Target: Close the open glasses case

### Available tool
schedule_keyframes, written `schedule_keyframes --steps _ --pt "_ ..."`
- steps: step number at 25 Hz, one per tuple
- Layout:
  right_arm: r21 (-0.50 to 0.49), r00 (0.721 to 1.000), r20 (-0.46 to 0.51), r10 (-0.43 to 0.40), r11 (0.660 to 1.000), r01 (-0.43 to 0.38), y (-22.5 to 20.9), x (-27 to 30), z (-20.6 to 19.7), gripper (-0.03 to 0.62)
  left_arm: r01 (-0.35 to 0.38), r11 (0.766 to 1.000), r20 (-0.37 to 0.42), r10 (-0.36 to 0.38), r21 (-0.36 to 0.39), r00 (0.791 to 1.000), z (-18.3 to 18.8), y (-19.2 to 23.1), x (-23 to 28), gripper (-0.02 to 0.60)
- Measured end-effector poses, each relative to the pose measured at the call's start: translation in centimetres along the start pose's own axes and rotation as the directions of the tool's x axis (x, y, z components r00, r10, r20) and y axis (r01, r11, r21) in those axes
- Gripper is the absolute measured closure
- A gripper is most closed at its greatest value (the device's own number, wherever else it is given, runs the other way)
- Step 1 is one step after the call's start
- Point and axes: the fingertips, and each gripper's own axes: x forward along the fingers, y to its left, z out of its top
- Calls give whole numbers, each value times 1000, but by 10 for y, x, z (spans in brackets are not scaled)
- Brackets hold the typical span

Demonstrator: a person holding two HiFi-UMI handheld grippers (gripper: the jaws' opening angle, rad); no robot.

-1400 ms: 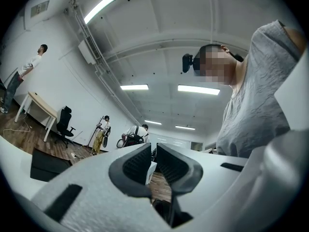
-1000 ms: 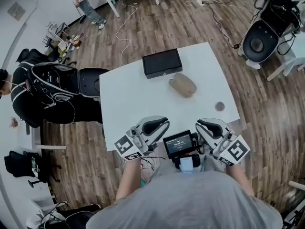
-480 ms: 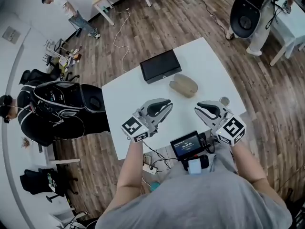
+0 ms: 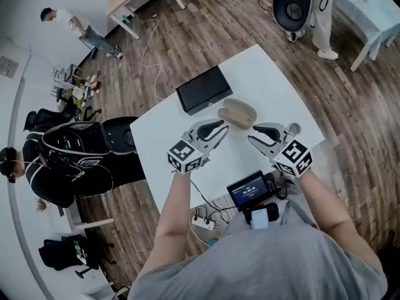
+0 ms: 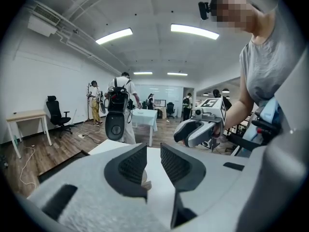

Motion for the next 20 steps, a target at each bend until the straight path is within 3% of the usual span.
schedule_keyframes --steps 3,9,15,20 --pt "7 998 -41 -40 999 41 -15 8 -15 487 -2 1000 -82 2 6 997 -20 14 13 464" --pt "12 983 -128 -129 991 131 -48 25 -45 487 -23 998 -256 38 61 966 -57 54 32 462" --pt "18 966 -192 -173 984 179 -80 47 -63 487 13 982 -441 73 189 895 -86 92 48 462" --pt "16 945 -260 -200 977 211 -101 61 -80 487 49 969 -522 88 242 849 -114 112 62 462"
